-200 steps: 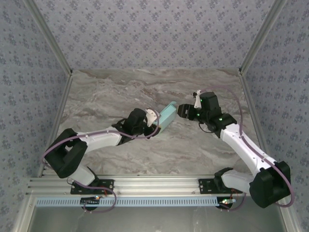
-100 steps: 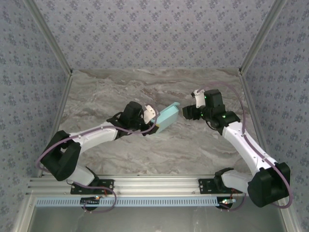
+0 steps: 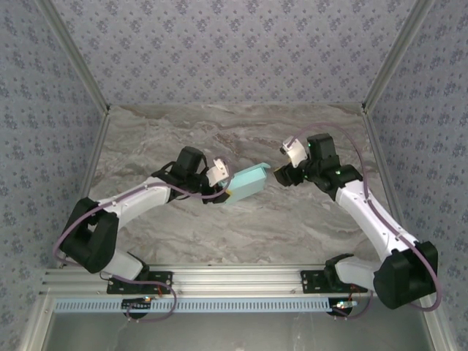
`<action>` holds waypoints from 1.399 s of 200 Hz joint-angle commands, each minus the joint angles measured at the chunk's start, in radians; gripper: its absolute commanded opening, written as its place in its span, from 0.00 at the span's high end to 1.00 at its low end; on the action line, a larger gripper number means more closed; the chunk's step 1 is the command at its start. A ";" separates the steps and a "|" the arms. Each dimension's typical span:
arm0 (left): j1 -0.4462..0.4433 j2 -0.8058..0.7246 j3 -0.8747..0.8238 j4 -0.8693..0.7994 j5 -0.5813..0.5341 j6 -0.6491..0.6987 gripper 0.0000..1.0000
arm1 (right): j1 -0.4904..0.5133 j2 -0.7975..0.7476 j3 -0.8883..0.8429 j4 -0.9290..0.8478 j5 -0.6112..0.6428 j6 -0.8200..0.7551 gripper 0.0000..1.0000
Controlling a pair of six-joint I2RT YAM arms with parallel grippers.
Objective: Fold the paper box
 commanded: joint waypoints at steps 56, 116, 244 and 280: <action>0.038 -0.040 0.014 -0.049 0.082 0.140 0.68 | 0.001 0.173 0.143 -0.108 -0.257 -0.245 0.46; 0.037 -0.025 0.023 -0.047 0.090 0.134 0.68 | 0.022 0.256 0.166 -0.097 -0.201 -0.265 0.60; 0.036 -0.016 0.029 -0.047 0.052 0.115 0.69 | 0.081 0.315 0.281 -0.154 -0.111 -0.211 0.92; 0.030 -0.001 0.025 -0.007 -0.014 0.052 0.69 | 0.110 0.321 0.307 -0.198 0.003 0.000 0.94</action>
